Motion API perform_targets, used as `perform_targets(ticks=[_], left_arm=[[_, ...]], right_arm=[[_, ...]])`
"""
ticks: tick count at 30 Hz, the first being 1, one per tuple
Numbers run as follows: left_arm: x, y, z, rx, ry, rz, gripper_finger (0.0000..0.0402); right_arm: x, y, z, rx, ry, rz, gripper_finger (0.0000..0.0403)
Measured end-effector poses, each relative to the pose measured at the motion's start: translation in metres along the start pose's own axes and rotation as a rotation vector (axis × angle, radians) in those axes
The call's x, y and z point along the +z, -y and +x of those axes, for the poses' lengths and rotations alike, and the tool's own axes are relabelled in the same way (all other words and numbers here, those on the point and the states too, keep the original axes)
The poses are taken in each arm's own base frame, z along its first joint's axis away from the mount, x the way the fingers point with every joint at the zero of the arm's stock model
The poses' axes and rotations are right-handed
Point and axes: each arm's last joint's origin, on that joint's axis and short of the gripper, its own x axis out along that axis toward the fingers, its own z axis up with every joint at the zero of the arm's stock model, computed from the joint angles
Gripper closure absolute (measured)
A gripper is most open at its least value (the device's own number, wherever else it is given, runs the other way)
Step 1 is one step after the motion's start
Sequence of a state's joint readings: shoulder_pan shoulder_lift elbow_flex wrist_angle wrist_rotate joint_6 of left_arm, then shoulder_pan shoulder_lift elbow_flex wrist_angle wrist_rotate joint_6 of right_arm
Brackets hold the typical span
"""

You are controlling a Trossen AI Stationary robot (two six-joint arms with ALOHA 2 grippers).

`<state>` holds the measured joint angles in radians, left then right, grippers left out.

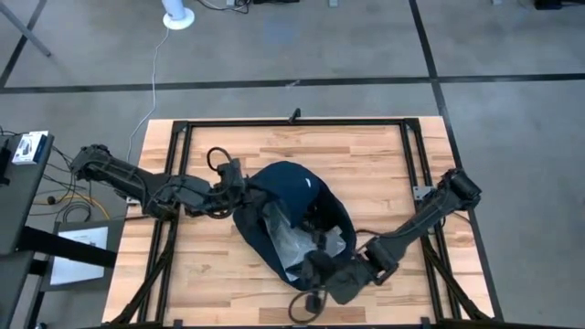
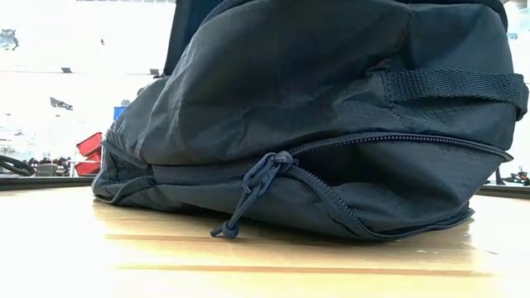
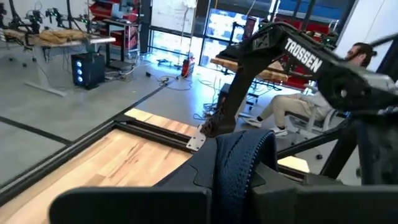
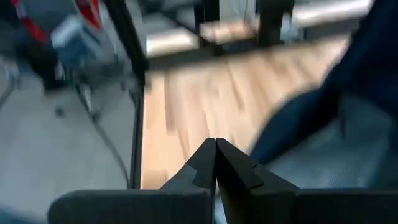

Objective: Unpack backpack
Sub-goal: Close the blue backpack

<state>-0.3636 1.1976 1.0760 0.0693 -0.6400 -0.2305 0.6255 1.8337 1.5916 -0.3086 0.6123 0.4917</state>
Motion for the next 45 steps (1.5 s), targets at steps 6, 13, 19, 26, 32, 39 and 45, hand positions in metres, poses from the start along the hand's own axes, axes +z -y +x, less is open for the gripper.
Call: perform_targets(ticks=[6, 13, 19, 26, 32, 39, 45], left_arm=[[-0.008, 0.009, 0.006, -0.028, -0.014, -0.019, 0.0402], [-0.021, 0.020, 0.012, -0.076, -0.052, 0.016, 0.0402], [-0.027, 0.035, 0.001, -0.238, -0.095, 0.115, 0.0398], [-0.047, 0.047, 0.005, -0.315, -0.197, 0.074, 0.0326], [-0.063, 0.047, 0.020, -0.355, -0.309, -0.050, 0.0230], [-0.064, 0.038, 0.030, -0.489, -0.410, -0.163, 0.0133], [-0.060, 0.028, 0.013, -0.557, -0.543, -0.102, 0.0125]], right_arm=[[-0.004, 0.013, 0.032, -0.154, 0.064, -0.086, 0.0403], [-0.006, 0.035, 0.025, -0.469, 0.072, -0.137, 0.0403], [-0.020, 0.055, -0.002, -0.576, -0.074, -0.044, 0.0403], [-0.035, 0.064, -0.028, -0.692, -0.158, 0.011, 0.0403], [-0.035, 0.064, -0.028, -0.686, -0.161, 0.032, 0.0403], [-0.038, 0.059, -0.032, -0.667, -0.186, 0.021, 0.0403], [-0.049, 0.048, -0.046, -0.576, -0.366, 0.024, 0.0403]])
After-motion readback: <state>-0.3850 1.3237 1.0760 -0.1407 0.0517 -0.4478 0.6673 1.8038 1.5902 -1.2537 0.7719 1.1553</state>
